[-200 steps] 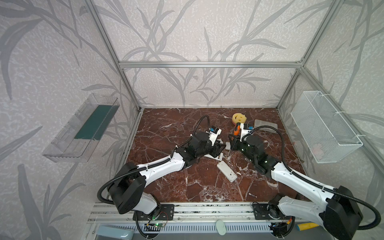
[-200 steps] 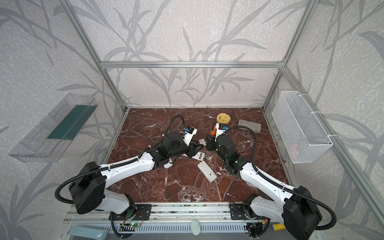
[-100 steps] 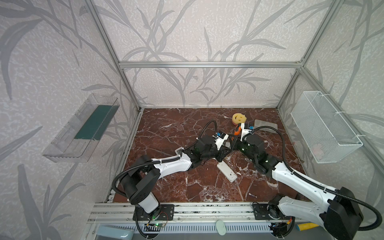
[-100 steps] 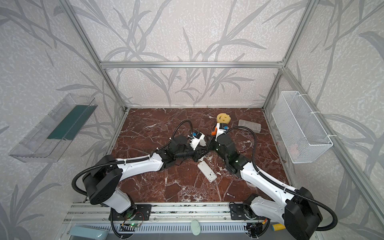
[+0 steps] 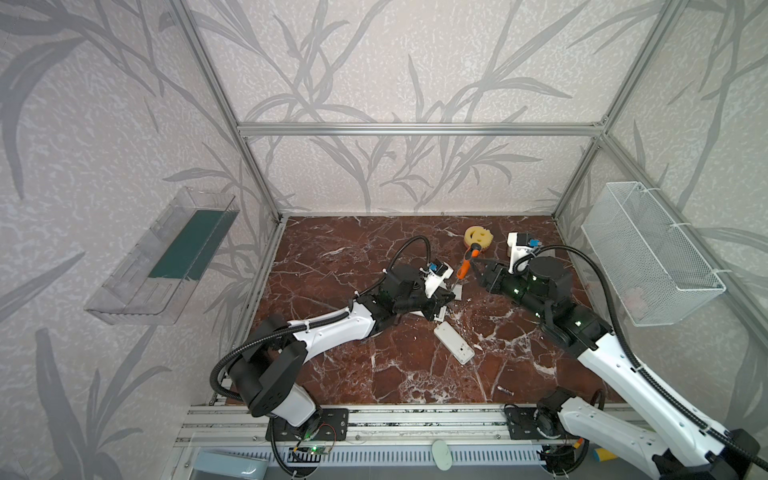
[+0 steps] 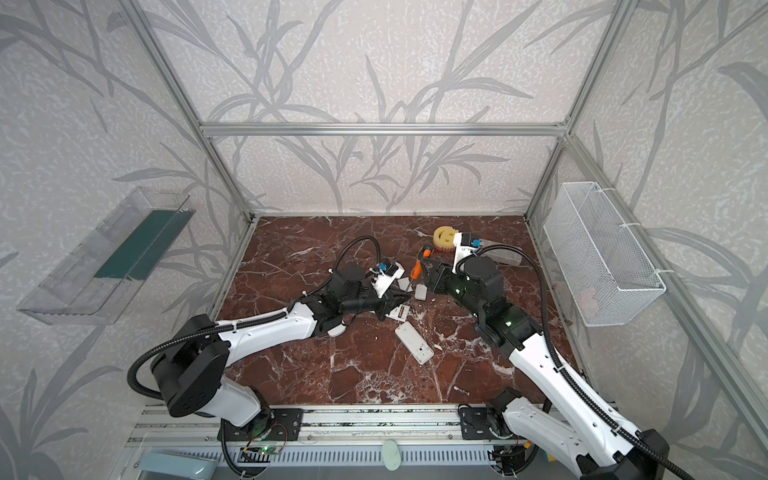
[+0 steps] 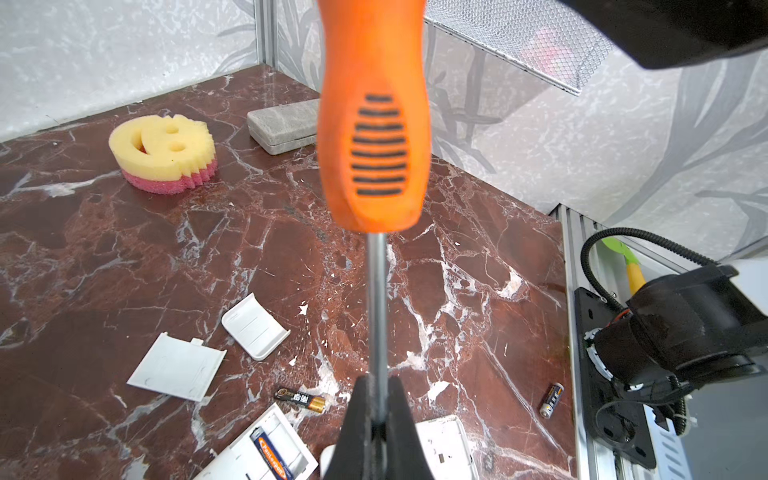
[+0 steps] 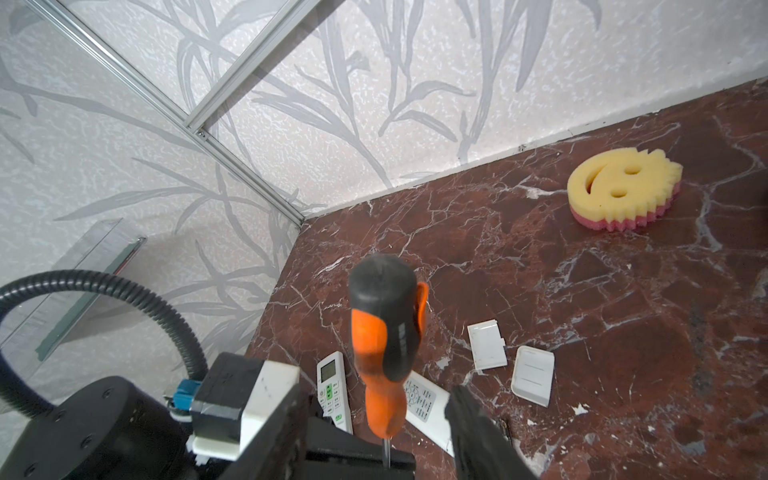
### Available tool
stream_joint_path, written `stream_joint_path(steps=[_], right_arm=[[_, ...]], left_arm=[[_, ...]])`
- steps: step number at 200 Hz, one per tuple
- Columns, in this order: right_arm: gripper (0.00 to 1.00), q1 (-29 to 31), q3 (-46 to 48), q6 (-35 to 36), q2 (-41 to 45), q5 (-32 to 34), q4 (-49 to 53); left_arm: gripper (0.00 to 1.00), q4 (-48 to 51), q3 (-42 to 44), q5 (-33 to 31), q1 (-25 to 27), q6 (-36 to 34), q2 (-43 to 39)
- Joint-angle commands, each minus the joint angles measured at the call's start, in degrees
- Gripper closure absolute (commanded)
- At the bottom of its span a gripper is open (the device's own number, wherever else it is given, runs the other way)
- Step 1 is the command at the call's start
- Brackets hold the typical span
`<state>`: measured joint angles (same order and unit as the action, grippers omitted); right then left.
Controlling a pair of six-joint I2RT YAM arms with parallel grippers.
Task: Unload the batteries from the remote control
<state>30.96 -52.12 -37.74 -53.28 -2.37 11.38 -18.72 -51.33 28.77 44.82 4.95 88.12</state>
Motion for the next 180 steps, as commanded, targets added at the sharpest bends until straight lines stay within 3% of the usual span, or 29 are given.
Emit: stream_joint_path(steps=[1,45,56,75,86,97,110,119,144,180], right_arm=[[0.45,-0.1,-1.8,-0.8,-1.5,-4.5,7.7],[0.45,-0.2,-2.2,-2.0,-5.6,-8.7,3.9],[0.59,-0.2,-2.2,-2.1,-6.4,-9.5,2.9],[0.99,-0.2,-0.6,-2.2,-6.4,-10.3,-0.2],[1.0,-0.2,0.7,-2.2,-6.0,-10.2,-2.4],[1.0,-0.1,2.0,-1.6,-5.4,-9.0,-3.5],[1.0,2.2,3.6,0.7,-4.5,-2.0,-3.5],[1.0,5.2,5.4,3.4,-3.9,4.7,-4.9],[1.0,12.8,11.4,6.5,-6.1,20.2,-15.5],[1.0,15.7,13.4,10.1,-16.1,27.8,-29.2]], left_arm=[[1.0,0.4,0.3,4.4,0.0,-5.1,-2.2],[1.0,0.3,1.0,8.4,0.0,-7.3,-2.9],[1.0,1.1,1.2,8.3,0.1,-8.1,-3.3],[1.0,3.4,1.2,7.2,0.0,-9.4,-3.9],[0.97,4.6,1.2,5.6,0.0,-9.2,-4.3],[0.79,5.1,1.1,3.0,-0.1,-7.2,-4.7],[0.6,6.0,1.0,-1.9,-0.8,-2.2,-5.3],[0.54,7.4,0.5,-5.0,-2.0,2.8,-5.5],[0.52,14.7,-1.6,-7.0,-9.0,17.9,-3.5],[0.52,21.7,-3.1,-8.3,-15.7,26.3,3.2]])
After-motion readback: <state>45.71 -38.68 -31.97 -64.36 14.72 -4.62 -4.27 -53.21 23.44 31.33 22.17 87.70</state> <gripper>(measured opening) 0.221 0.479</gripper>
